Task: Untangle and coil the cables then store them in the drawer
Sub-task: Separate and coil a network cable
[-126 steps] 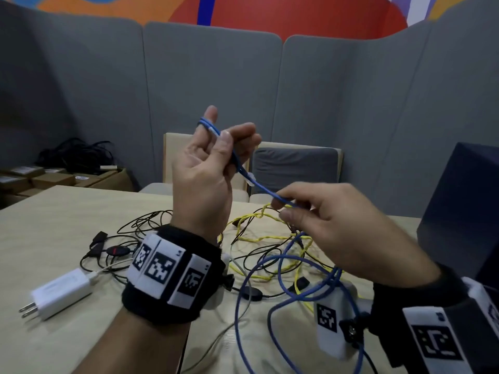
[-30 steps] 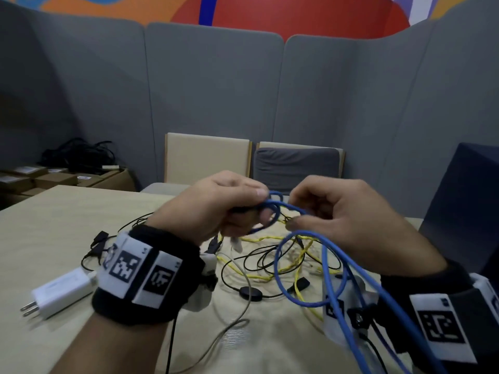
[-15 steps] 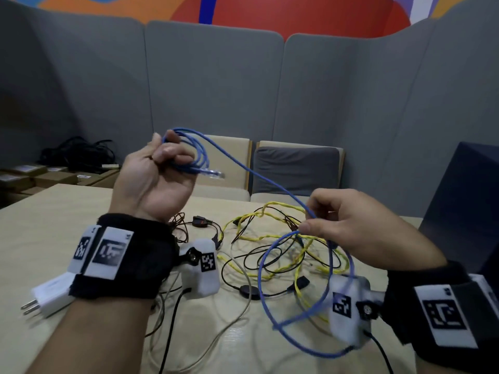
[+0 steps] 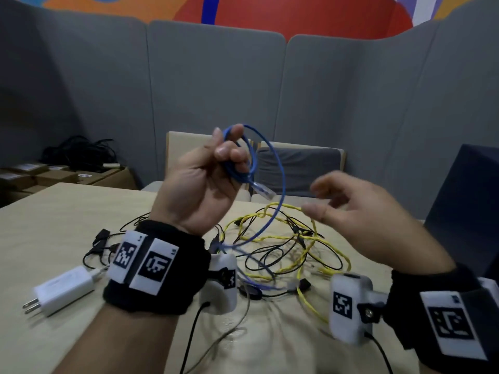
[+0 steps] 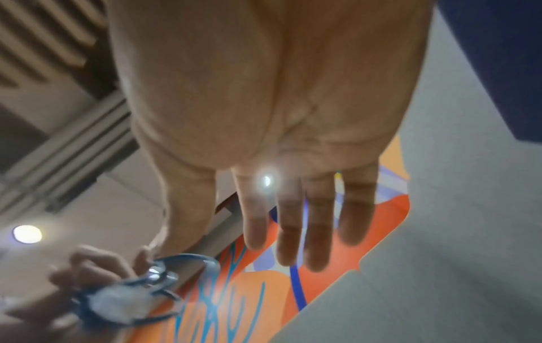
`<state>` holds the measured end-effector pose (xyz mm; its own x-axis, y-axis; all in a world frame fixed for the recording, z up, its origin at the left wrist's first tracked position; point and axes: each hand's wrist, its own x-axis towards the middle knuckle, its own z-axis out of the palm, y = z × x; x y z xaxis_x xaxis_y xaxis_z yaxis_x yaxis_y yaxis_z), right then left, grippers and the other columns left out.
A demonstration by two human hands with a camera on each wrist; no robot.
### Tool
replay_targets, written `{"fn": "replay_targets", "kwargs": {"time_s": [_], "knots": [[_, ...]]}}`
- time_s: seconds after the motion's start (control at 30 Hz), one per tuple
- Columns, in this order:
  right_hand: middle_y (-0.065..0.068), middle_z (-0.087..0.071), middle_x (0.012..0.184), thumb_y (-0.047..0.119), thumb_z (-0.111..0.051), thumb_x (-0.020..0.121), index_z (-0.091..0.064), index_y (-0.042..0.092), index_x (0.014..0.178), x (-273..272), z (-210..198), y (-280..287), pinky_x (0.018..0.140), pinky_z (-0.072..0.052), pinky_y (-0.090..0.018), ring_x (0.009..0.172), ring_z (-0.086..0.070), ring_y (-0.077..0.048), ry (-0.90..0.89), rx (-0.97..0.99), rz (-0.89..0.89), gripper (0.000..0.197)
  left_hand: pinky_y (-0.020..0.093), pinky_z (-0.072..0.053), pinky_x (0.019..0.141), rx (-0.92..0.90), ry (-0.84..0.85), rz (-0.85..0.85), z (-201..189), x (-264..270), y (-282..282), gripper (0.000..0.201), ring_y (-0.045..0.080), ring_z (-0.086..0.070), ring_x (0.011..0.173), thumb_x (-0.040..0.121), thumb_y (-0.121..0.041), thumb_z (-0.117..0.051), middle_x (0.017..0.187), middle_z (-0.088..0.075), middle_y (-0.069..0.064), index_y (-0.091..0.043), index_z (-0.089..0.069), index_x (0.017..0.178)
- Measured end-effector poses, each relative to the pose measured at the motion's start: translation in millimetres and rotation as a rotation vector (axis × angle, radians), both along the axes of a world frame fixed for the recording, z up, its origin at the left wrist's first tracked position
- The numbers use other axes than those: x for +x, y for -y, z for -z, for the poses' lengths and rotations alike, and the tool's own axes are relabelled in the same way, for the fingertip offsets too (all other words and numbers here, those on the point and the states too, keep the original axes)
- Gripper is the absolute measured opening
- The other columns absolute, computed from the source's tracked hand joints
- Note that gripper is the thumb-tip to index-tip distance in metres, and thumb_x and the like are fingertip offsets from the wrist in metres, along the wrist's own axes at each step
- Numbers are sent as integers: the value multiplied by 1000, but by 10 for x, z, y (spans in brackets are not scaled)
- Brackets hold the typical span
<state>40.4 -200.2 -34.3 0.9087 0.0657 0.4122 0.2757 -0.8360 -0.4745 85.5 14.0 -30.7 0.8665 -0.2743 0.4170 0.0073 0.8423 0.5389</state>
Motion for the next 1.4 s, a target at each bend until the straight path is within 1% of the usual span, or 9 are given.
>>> {"fn": "replay_targets", "kwargs": {"time_s": [0.17,0.3,0.43,0.6,0.77,0.97,1.1,1.3,1.4], "knots": [[7,-69,104,64,-61,71,-58,35,109,-80,-8,-263,86,-53,-31,96,-68,-10,27,503,-394,48,15,-46,57,104,27,36,27,-47,117,24,6,-49,54,94,-19,-40,54,-41,-6,-2,-56,96],[8,-60,90,36,-66,88,-53,31,97,-7,71,-336,76,-52,-30,83,-63,-12,251,452,-211,16,16,-45,55,136,33,77,28,-82,147,21,7,-48,53,93,-19,-39,52,-41,-7,-5,-55,93],[13,-52,109,34,-57,94,-45,38,110,76,107,-288,77,-44,-21,92,-55,-6,275,338,-61,20,19,-48,56,110,11,196,61,-75,150,23,11,-54,55,94,-17,-38,53,-48,-4,-5,-57,89],[5,-44,56,12,-46,102,-57,22,97,146,184,-314,43,-39,-34,41,-40,-15,107,768,-275,16,31,-54,70,34,-7,367,69,-62,119,26,26,-62,72,97,-10,-42,64,-58,11,8,-62,95],[21,-48,51,26,-48,102,-62,29,92,289,321,-238,57,-27,-23,45,-40,-2,173,498,-169,17,23,-54,62,30,-8,259,50,-107,144,25,16,-59,60,91,-13,-45,51,-46,-1,3,-65,88],[24,-49,49,27,-47,102,-59,33,103,235,341,-368,54,-39,-29,44,-42,-4,22,311,-214,13,32,-51,96,-106,22,36,20,-87,202,27,21,-68,103,89,-16,-47,72,-68,1,2,-65,98],[28,-48,48,30,-46,102,-58,35,107,132,286,-436,46,-52,-36,38,-42,-5,-132,263,-254,14,28,-55,89,-85,77,-139,25,-64,205,27,14,-70,90,94,-19,-43,86,-73,3,-1,-62,103],[8,-52,69,28,-60,95,-60,32,94,-16,153,-421,54,-37,-15,56,-50,-2,-28,16,-277,4,25,-52,84,131,177,-407,107,-2,187,34,10,-61,73,101,-10,-37,67,-60,-4,6,-43,130],[5,-57,68,24,-61,93,-58,27,85,-105,83,-430,51,-48,-27,53,-56,-8,-19,12,-290,10,30,-51,88,308,224,-502,116,2,197,25,10,-61,73,101,-7,-38,66,-62,-6,1,-47,124]]}}
